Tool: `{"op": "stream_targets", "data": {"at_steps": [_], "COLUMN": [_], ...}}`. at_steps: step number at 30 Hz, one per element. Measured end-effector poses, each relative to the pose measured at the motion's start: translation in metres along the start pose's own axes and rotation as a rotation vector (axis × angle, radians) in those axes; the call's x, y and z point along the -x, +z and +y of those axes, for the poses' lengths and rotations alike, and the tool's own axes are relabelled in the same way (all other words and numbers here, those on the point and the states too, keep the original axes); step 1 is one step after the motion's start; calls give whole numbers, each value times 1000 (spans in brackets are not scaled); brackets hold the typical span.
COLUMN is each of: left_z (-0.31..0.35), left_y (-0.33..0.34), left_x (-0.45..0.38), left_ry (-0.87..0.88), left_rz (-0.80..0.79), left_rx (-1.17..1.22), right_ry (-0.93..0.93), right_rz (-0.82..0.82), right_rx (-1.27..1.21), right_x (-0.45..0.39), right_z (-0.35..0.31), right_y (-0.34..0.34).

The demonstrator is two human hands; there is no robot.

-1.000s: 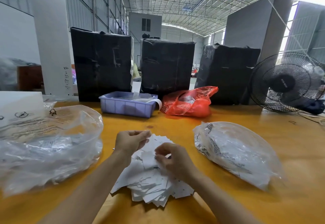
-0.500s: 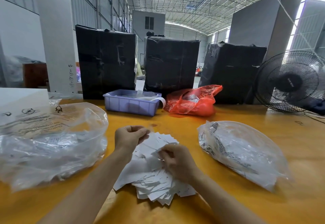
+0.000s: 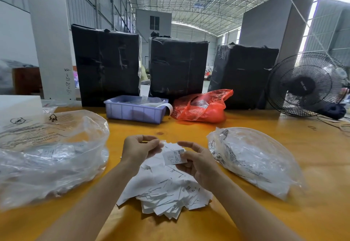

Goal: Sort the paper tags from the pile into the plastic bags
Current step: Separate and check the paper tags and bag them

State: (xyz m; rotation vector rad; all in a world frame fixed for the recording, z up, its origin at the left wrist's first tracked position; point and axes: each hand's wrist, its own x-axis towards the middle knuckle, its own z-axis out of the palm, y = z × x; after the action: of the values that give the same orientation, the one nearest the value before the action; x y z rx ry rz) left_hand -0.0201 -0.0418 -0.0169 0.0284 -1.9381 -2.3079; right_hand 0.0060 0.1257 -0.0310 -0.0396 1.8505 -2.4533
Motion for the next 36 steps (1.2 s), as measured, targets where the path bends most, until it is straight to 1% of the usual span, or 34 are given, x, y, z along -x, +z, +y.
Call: {"op": "stream_targets", "data": {"at_steps": [4, 10, 13, 14, 16, 20, 21, 22, 23, 26, 27, 29, 31, 33, 36], "left_z": [0, -1, -4, -5, -6, -7, -7, -6, -6, -6, -6, -6, -5, -4, -3], "left_y": [5, 8, 10, 11, 14, 13, 12, 12, 11, 11, 11, 11, 12, 15, 18], "left_x": [5, 7, 8, 8, 8, 8, 8, 7, 7, 7, 7, 8, 9, 9, 12], "left_ry": [10, 78, 53, 41, 38, 90, 97, 100, 96, 57, 45, 34, 23, 3, -63], "left_rz": [-36, -36, -80, -98, -117, -109, -99, -89, -81, -91, -98, -100, -95, -100, -109], "left_rx": [-58, -239, -265, -262, -247, -224, -212, -204, -200, -193, -197, -214, -230, -232, -168], "right_ry": [-51, -74, -80, -95, -154, -340, -352, -342, -307, -188, -178, -185, -203, -203, -164], "right_rz": [14, -33, -56, -56, -37, 30, 56, 90, 135, 232, 243, 252, 228, 204, 175], "right_rx": [78, -34, 2, 60, 254, 787, 826, 778, 649, 149, 57, 42, 52, 7, -9], "right_x": [0, -1, 1, 1, 2, 1, 0, 0, -1, -2, -3, -3, -2, -2, -4], "right_z": [1, -4, -3, -3, -1, 2, 2, 1, -1, -9, -8, -8, -8, -10, -12], "right_y": [-5, -9, -9, -9, -9, -10, -11, -12, -14, -17, -18, -19, -16, -14, -13]}}
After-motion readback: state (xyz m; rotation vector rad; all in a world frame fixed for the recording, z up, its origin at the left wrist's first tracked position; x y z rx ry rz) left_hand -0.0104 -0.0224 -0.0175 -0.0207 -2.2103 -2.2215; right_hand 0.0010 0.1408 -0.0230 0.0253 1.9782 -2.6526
